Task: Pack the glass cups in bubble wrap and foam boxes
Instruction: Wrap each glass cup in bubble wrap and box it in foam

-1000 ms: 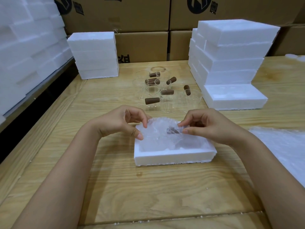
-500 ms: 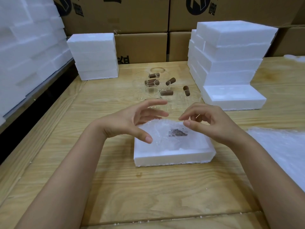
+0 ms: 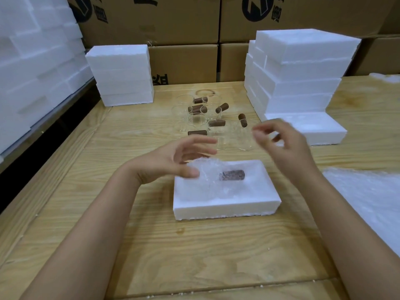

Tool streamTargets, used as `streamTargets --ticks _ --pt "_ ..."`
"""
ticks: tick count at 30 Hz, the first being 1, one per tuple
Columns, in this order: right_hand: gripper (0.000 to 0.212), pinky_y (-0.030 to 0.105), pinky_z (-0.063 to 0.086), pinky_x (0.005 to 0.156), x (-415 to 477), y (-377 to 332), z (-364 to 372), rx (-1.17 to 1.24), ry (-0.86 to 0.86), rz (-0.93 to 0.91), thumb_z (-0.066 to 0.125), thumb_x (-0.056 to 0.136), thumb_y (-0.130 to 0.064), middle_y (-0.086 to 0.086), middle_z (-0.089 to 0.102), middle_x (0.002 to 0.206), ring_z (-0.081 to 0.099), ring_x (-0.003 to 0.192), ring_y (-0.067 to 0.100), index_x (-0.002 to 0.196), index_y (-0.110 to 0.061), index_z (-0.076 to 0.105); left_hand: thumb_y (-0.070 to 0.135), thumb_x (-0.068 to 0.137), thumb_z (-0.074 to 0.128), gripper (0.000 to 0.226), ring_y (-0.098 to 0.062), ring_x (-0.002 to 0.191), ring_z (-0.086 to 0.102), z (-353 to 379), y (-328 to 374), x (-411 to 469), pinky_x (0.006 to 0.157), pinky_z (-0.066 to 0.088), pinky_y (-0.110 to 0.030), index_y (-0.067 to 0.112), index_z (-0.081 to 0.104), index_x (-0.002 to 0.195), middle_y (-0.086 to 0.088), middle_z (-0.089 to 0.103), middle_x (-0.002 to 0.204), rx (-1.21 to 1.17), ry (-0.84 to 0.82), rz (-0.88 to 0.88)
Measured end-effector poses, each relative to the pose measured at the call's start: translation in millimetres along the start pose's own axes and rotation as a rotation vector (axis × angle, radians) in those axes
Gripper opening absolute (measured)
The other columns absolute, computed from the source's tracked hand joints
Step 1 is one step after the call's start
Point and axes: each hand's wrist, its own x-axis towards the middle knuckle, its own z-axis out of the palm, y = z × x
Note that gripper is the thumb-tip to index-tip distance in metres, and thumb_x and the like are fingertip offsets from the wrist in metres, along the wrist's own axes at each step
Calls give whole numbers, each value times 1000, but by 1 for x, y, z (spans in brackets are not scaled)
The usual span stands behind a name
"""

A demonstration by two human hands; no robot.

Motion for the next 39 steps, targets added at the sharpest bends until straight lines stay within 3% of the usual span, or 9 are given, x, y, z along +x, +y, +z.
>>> streamTargets --ticks 2,6,11,18,23,27,31,35,39 --pt "33 26 34 99 8 23 -10 -333 122 128 55 93 -37 -4 57 129 42 125 17 123 -24 58 74 58 73 98 -18 131 50 -5 -3 -3 107 42 -35 24 44 138 -1 56 139 -150 85 6" --pt "62 50 24 111 8 54 -8 -660 -73 382 51 94 -36 0 23 157 14 142 32 149 -19 27 76 57 71 98 -25 126 55 -6 -15 -2 101 47 -39 20 50 133 -7 59 135 -342 217 -27" --pt "51 51 37 91 7 45 1 -836 38 374 56 91 -41 14 35 131 29 120 38 134 -16 46 64 55 80 91 -29 118 60 -6 -24 -2 96 52 -38 15 54 127 -12 62 129 -434 354 -20" --pt "32 48 34 81 -1 19 -13 -865 330 172 58 92 -30 21 48 115 38 109 42 105 -3 67 34 86 47 43 -30 116 62 -6 -17 1 98 48 -44 14 55 124 -10 65 124 -401 491 46" --pt "30 36 35 83 -2 -3 -18 -497 598 -116 60 89 -32 18 55 100 47 99 37 95 -3 69 29 86 51 35 -28 109 65 -4 -10 3 95 50 -42 16 58 118 -6 69 116 -397 538 83" --pt "18 20 38 73 -3 -20 -24 94 618 -187 54 92 -43 -14 50 86 48 85 5 81 -30 58 27 91 58 31 -26 112 64 -1 -7 6 96 51 -41 19 57 121 -6 67 120 -389 555 107" --pt "25 33 51 76 1 -31 -29 982 376 -60 51 94 -45 -8 68 92 62 90 15 94 -24 66 32 94 53 42 -20 119 61 -1 1 9 99 49 -37 35 42 134 0 59 133 -384 572 170" --pt "40 25 54 70 1 -33 -25 1239 84 208 31 102 -42 -8 71 97 67 87 9 103 -24 67 38 94 47 46 -19 114 63 -7 10 9 94 52 -36 46 31 136 14 68 118 -395 526 212" --pt "58 22 56 63 -2 -31 -17 1285 -156 299 24 104 -35 -8 73 90 69 77 7 85 -25 78 35 94 48 55 -25 88 61 -11 18 6 69 55 -31 25 35 146 -8 63 110 -386 476 187"
